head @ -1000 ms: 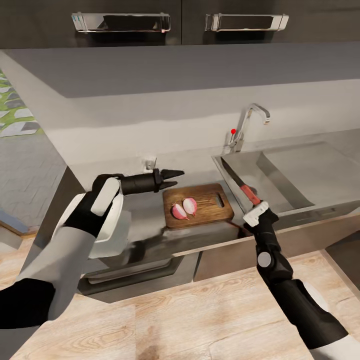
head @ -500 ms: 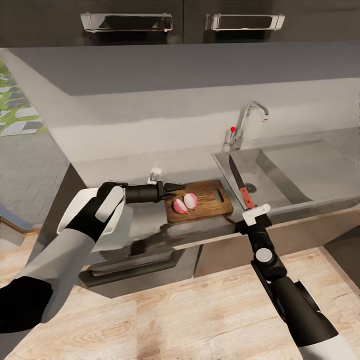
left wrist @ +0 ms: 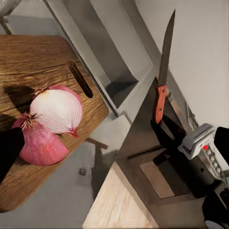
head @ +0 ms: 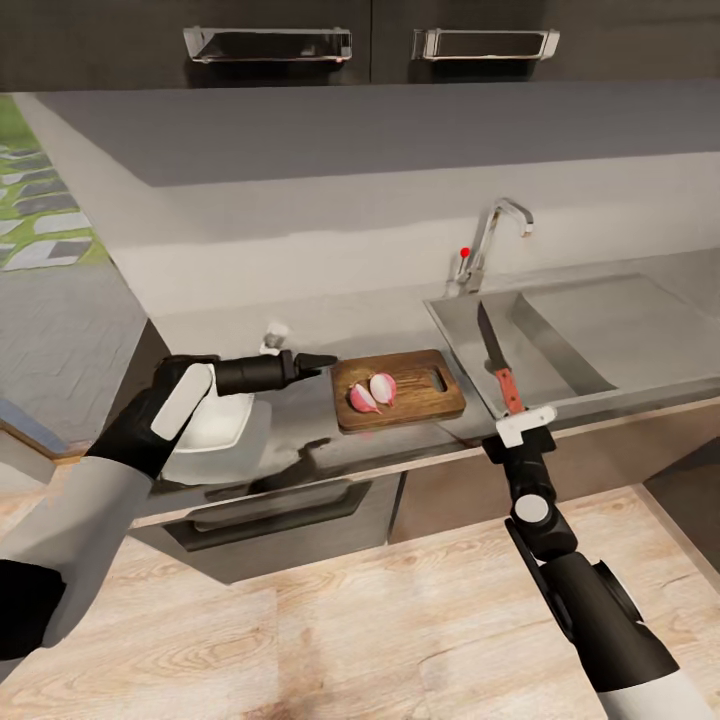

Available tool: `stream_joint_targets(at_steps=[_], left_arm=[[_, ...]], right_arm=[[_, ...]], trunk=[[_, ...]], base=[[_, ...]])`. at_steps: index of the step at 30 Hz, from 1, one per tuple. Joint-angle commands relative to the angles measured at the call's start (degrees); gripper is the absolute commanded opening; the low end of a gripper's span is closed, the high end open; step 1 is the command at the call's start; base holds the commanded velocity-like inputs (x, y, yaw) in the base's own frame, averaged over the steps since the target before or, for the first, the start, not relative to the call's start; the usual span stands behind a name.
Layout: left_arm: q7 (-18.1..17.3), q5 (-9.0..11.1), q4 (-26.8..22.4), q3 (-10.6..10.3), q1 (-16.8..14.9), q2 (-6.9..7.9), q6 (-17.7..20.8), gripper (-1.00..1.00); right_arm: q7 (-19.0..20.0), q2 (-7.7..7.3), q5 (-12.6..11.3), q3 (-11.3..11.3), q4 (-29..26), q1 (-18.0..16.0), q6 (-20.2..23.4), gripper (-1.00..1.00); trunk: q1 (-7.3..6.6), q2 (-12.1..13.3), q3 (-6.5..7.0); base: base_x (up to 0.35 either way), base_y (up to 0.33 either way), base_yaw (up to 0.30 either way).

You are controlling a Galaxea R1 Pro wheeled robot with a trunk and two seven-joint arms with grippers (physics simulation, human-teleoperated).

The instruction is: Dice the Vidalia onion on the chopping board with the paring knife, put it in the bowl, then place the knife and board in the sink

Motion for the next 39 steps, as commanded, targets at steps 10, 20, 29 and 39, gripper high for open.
stream_joint_targets(at_steps=[10,20,29,39], left_arm=[[0.0,0.3,-4.0,-0.1,-0.1,1.26,4.0,1.00],[0.1,0.4,-1.5,-0.2,-0.1,1.19,4.2,1.00],[0.1,0.4,-1.1,-0.2,-0.1,0.76,4.1,1.00],[0.1,0.4,-1.0,-0.2,-0.1,0.63,4.1,1.00]], right_arm=[[-7.0,-0.05,0.4,0.1,-0.2,0.0,0.6,-1.00],[-19.5,-0.05,0.5,9.0,-0.2,-0.1,1.2,-1.00],[-21.6,-0.05,2.3,13.9,-0.2,0.0,1.5,-1.00],[-20.7,-0.24,13.6,19.0,-0.2,0.0,1.5,-1.00]], trunk=[[0.03,-0.1,-0.09],[0.03,-0.1,-0.09],[0.03,-0.1,-0.09],[0.03,-0.1,-0.09]], base=[[0.000,0.000,0.000],[0.000,0.000,0.000],[0.000,0.000,0.000],[0.000,0.000,0.000]])
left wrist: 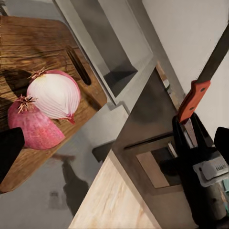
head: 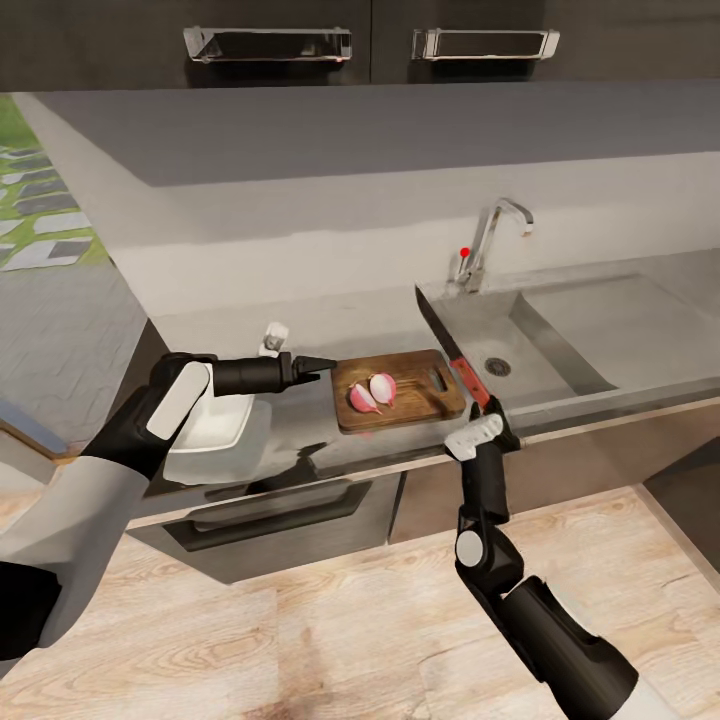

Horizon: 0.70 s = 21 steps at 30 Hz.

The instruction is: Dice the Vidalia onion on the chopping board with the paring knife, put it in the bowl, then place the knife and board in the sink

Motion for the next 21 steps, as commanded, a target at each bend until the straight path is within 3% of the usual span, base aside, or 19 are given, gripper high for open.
stream_joint_targets(at_steps=[1,5,9,12,16,21], left_arm=[[-0.1,0.1,0.0,-0.1,-0.1,0.05,0.2,1.00],[-0.1,0.1,0.0,-0.1,-0.1,0.07,0.2,1.00],[-0.1,0.1,0.0,0.0,-0.1,0.13,0.2,1.00],[0.0,0.1,0.0,0.0,-0.1,0.15,0.3,1.00],[-0.1,0.1,0.0,0.1,-0.1,0.27,0.4,1.00],[-0.2,0.1,0.0,0.3,-0.1,0.47,0.4,1.00]], right_arm=[[0.2,-0.08,1.0,0.5,0.0,-0.1,0.5,-1.00],[3.9,-0.29,3.7,1.4,0.0,-0.1,0.5,-1.00],[12.3,-0.66,5.6,1.4,0.0,-0.1,0.4,-1.00],[16.3,-0.96,6.1,1.0,0.0,-0.1,0.3,-1.00],[21.2,-1.37,6.5,-0.4,0.0,-0.1,0.0,-1.00],[28.8,-1.71,6.6,-4.2,0.0,-0.1,-0.3,-1.00]], trunk=[[0.03,-0.1,-0.09],[0.03,-0.1,-0.09],[0.03,-0.1,-0.09],[0.03,-0.1,-0.09],[0.03,-0.1,-0.09],[0.03,-0.1,-0.09]], base=[[0.000,0.000,0.000],[0.000,0.000,0.000],[0.000,0.000,0.000],[0.000,0.000,0.000],[0.000,0.000,0.000],[0.000,0.000,0.000]])
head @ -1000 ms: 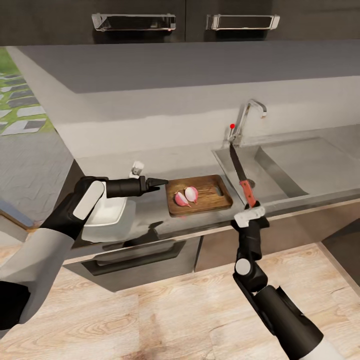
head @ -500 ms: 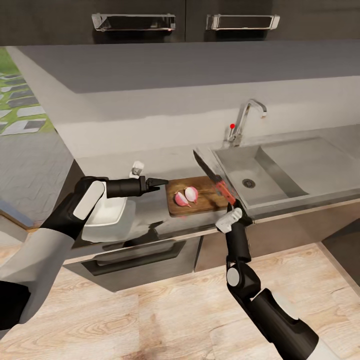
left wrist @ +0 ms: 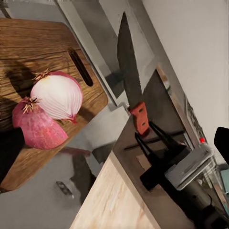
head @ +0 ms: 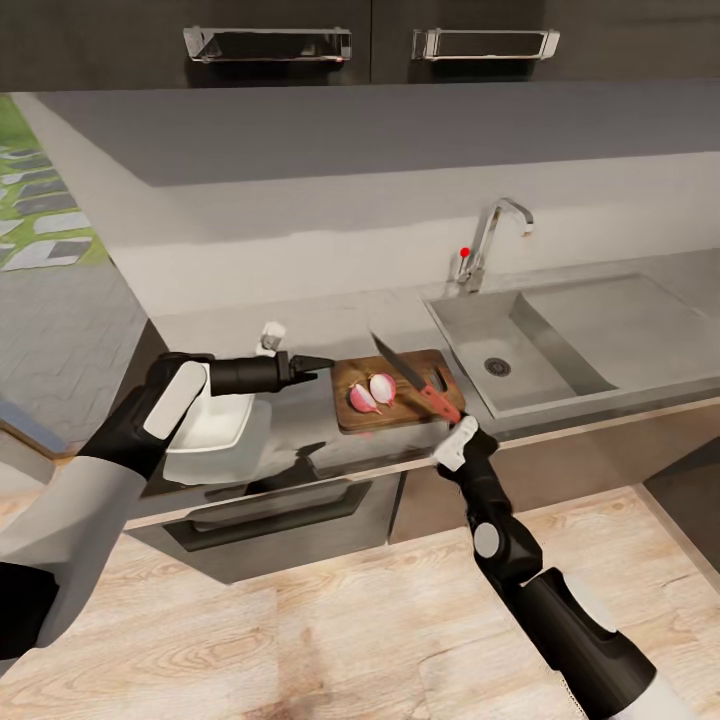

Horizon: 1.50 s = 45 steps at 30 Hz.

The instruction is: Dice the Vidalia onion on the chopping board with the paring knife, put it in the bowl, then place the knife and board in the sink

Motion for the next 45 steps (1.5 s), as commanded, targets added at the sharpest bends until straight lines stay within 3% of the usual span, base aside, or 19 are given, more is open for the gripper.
stream_joint_targets(at_steps=[1,4,8,12,16,25,45], left_arm=[[-0.1,0.1,0.0,0.0,-0.1,0.05,0.2,1.00],[-0.1,0.1,0.0,1.1,-0.1,0.13,0.2,1.00],[-0.1,0.1,-0.1,4.1,-0.1,0.17,0.5,1.00],[-0.1,0.2,-0.1,6.2,-0.1,0.18,2.0,1.00],[-0.1,0.2,-0.2,7.0,-0.1,0.44,2.8,1.00],[-0.1,0.2,-0.2,7.4,-0.1,1.49,3.2,1.00],[-0.1,0.2,-1.5,7.4,-0.1,1.59,3.2,1.00]], right_arm=[[1.3,-0.08,0.4,-0.4,0.0,-0.1,0.5,-1.00],[6.8,-0.15,0.5,-2.8,0.0,-0.1,0.2,-1.00],[9.9,-0.15,0.6,-4.9,0.0,-0.1,0.0,-1.00],[11.0,-0.20,0.7,-5.6,0.0,-0.1,-0.1,-1.00],[11.3,-0.18,0.7,-5.9,0.0,-0.1,-0.1,-1.00],[11.5,-0.19,1.2,-6.0,0.0,-0.1,0.0,-1.00],[10.5,-0.21,4.9,-6.0,0.0,-0.1,0.0,-1.00]], trunk=[[0.03,-0.1,-0.09],[0.03,-0.1,-0.09],[0.03,-0.1,-0.09],[0.03,-0.1,-0.09],[0.03,-0.1,-0.09],[0.03,-0.1,-0.09],[0.03,-0.1,-0.09]], base=[[0.000,0.000,0.000],[0.000,0.000,0.000],[0.000,0.000,0.000],[0.000,0.000,0.000],[0.000,0.000,0.000],[0.000,0.000,0.000],[0.000,0.000,0.000]])
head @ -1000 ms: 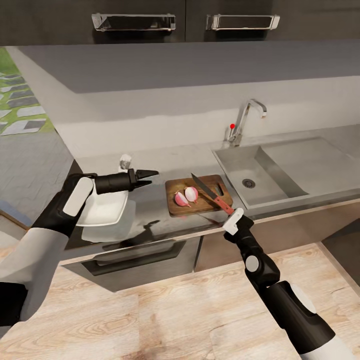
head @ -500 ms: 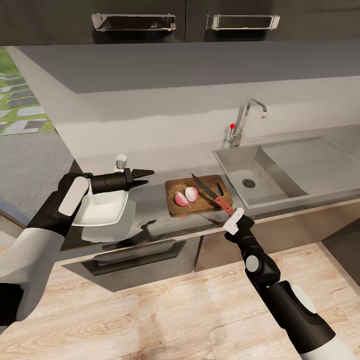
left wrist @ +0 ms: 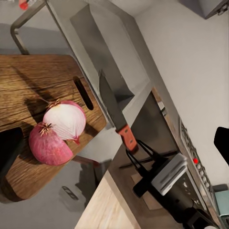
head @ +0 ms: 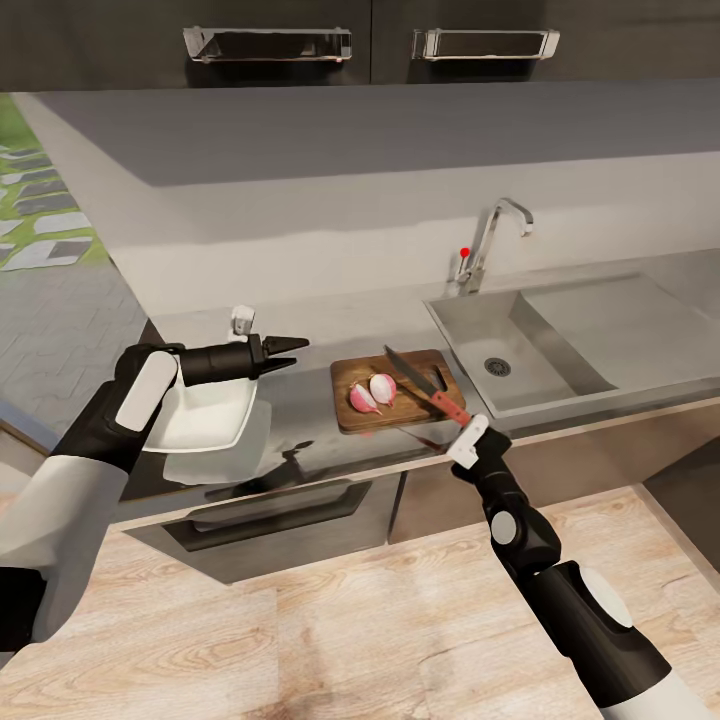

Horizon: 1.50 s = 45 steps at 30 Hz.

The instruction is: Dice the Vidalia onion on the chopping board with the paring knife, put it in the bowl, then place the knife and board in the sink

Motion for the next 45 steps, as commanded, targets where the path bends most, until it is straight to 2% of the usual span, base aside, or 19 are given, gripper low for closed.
stream_joint_targets(at_steps=[1,12,17,25,32,37,45], left_arm=[[-0.2,-0.1,0.0,-0.1,-0.1,0.04,0.1,1.00],[-0.2,-0.1,-0.2,-0.2,-0.1,-0.09,0.2,1.00],[-0.2,0.0,-0.4,-0.2,-0.1,-0.13,0.2,1.00],[-0.2,0.0,-0.5,-0.1,-0.1,-0.13,0.3,1.00],[-0.2,0.0,-0.4,-0.1,-0.1,-0.07,0.3,1.00],[-0.2,0.0,-0.4,-0.1,-0.1,-0.05,0.3,1.00],[-0.2,0.0,-0.4,0.0,-0.1,0.07,0.3,1.00]], right_arm=[[0.0,-0.04,0.7,0.1,-0.1,-0.1,0.4,-1.00],[-1.9,-0.16,1.5,0.0,-0.1,-0.1,0.4,-1.00],[-2.0,-1.36,1.5,-1.7,-0.1,-0.1,0.4,-1.00],[-2.1,-2.30,1.6,-2.6,-0.1,-0.1,0.4,-1.00],[-3.6,-2.43,1.7,-2.8,-0.1,-0.1,0.4,-1.00],[-6.4,-2.45,1.8,-2.7,-0.1,-0.1,0.4,-1.00],[-7.6,-2.45,2.3,-2.6,-0.1,-0.1,0.4,-1.00]], trunk=[[0.03,-0.1,-0.10],[0.03,-0.1,-0.10],[0.03,-0.1,-0.10],[0.03,-0.1,-0.10],[0.03,-0.1,-0.10],[0.03,-0.1,-0.10],[0.03,-0.1,-0.10]], base=[[0.000,0.000,0.000],[0.000,0.000,0.000],[0.000,0.000,0.000],[0.000,0.000,0.000],[0.000,0.000,0.000],[0.000,0.000,0.000],[0.000,0.000,0.000]])
